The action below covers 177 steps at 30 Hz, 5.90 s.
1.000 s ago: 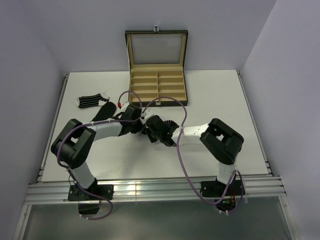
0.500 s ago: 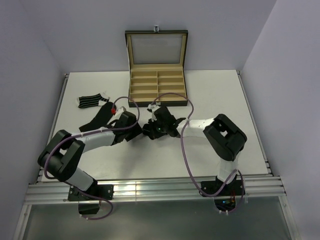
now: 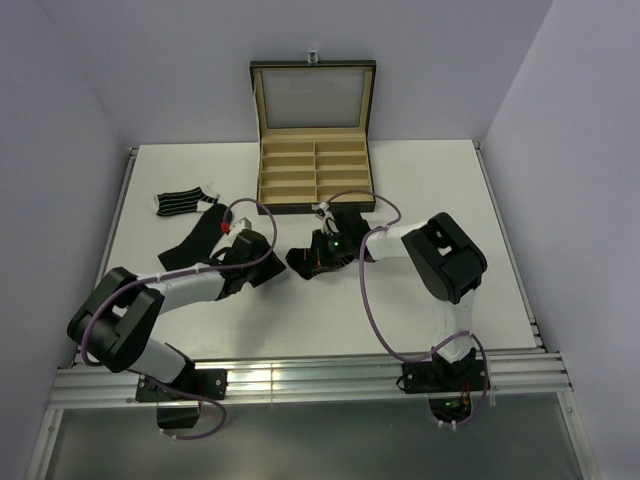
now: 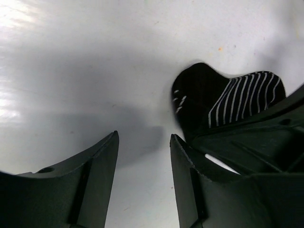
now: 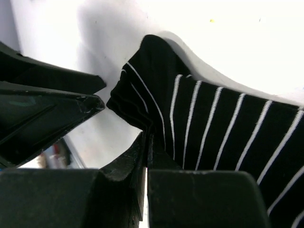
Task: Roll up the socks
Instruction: Roll the sock at the center of the board.
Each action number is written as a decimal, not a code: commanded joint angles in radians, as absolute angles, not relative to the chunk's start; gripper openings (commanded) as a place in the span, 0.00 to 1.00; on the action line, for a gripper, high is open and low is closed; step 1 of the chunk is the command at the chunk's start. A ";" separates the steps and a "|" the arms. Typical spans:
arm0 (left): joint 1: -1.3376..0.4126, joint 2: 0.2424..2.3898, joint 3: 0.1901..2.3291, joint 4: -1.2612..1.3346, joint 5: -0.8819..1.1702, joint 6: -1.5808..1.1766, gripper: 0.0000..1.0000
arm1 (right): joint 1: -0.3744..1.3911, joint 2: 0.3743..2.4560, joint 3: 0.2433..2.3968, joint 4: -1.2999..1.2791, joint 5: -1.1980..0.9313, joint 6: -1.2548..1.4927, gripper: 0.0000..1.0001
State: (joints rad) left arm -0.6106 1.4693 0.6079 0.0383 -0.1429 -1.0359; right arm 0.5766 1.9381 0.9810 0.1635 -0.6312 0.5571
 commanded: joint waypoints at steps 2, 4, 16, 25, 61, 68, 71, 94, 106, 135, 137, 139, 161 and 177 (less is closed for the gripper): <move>-0.615 1.522 0.650 0.104 -0.107 -1.002 0.54 | 0.557 1.977 0.993 0.230 -0.745 0.635 0.00; -0.615 1.546 0.669 0.110 -0.103 -0.999 0.54 | 0.546 1.993 0.982 0.268 -0.767 0.664 0.00; -0.615 1.603 0.701 0.104 -0.092 -1.000 0.45 | 0.518 2.006 0.980 0.301 -0.792 0.703 0.00; -0.615 1.666 0.750 0.061 -0.095 -0.999 0.38 | 0.512 2.013 0.986 0.296 -0.798 0.712 0.00; -0.638 1.816 0.939 -0.227 -0.199 -1.020 0.20 | 0.814 1.600 0.861 0.195 0.038 0.276 0.43; -0.640 1.816 0.939 -0.225 -0.196 -1.022 0.20 | 0.841 1.655 0.851 0.256 0.081 0.230 0.43; -0.640 1.813 0.936 -0.225 -0.196 -1.020 0.20 | 0.839 1.680 0.859 0.264 0.089 0.225 0.41; -0.641 1.810 0.946 -0.241 -0.201 -1.019 0.20 | 0.838 1.809 0.948 0.161 0.092 0.216 0.07; -0.641 1.605 0.790 -0.117 -0.200 -1.048 0.56 | 0.628 1.827 0.976 0.110 -0.383 0.472 0.00; -0.641 1.730 0.830 0.009 -0.124 -0.999 0.42 | 0.453 2.013 0.957 0.281 -0.746 0.775 0.00; -0.641 1.739 0.838 0.005 -0.121 -0.997 0.40 | 0.453 2.017 0.959 0.284 -0.749 0.779 0.00; -0.641 1.749 0.842 0.003 -0.121 -0.999 0.38 | 0.453 2.020 0.959 0.284 -0.750 0.779 0.00; -0.647 1.786 0.974 -0.202 -0.183 -0.976 0.00 | 0.554 1.791 0.983 0.074 -0.427 0.513 0.38; -0.647 1.766 1.034 -0.310 -0.164 -0.943 0.01 | 0.919 1.560 0.701 0.336 0.268 0.186 0.45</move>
State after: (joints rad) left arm -0.6441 1.7771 1.0172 -0.2260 -0.1555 -0.9825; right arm 0.8795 1.5551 0.7284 0.2352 0.1257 0.2623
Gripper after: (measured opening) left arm 0.073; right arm 0.452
